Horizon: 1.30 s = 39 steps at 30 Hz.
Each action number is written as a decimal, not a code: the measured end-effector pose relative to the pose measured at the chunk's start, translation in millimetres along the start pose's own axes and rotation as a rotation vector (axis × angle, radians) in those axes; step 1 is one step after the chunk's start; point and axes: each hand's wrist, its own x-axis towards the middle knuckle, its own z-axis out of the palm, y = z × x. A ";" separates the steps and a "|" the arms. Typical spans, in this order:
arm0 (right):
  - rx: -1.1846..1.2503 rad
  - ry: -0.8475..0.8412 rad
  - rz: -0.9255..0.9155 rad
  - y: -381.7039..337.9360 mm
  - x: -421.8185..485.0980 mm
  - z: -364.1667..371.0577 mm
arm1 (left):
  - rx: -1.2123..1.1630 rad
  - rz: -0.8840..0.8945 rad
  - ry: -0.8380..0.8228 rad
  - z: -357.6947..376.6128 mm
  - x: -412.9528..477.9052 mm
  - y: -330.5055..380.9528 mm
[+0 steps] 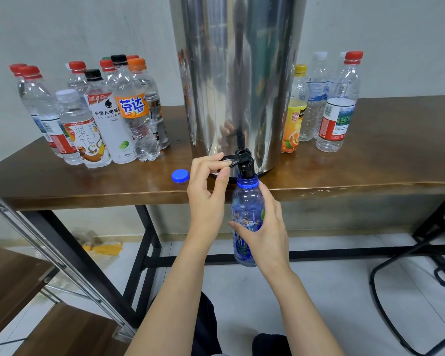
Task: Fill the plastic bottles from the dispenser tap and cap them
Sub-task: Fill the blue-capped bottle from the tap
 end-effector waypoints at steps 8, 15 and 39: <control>0.002 -0.007 0.003 -0.8 -0.8 -1.0 | 0.005 0.003 0.000 -0.6 0.3 -1.2; 0.005 -0.009 0.008 -0.2 -1.5 -1.1 | 0.023 -0.010 0.006 -0.3 0.2 -0.3; -0.004 0.001 0.020 2.1 -2.4 0.8 | 0.032 -0.017 0.000 -0.6 -0.2 0.4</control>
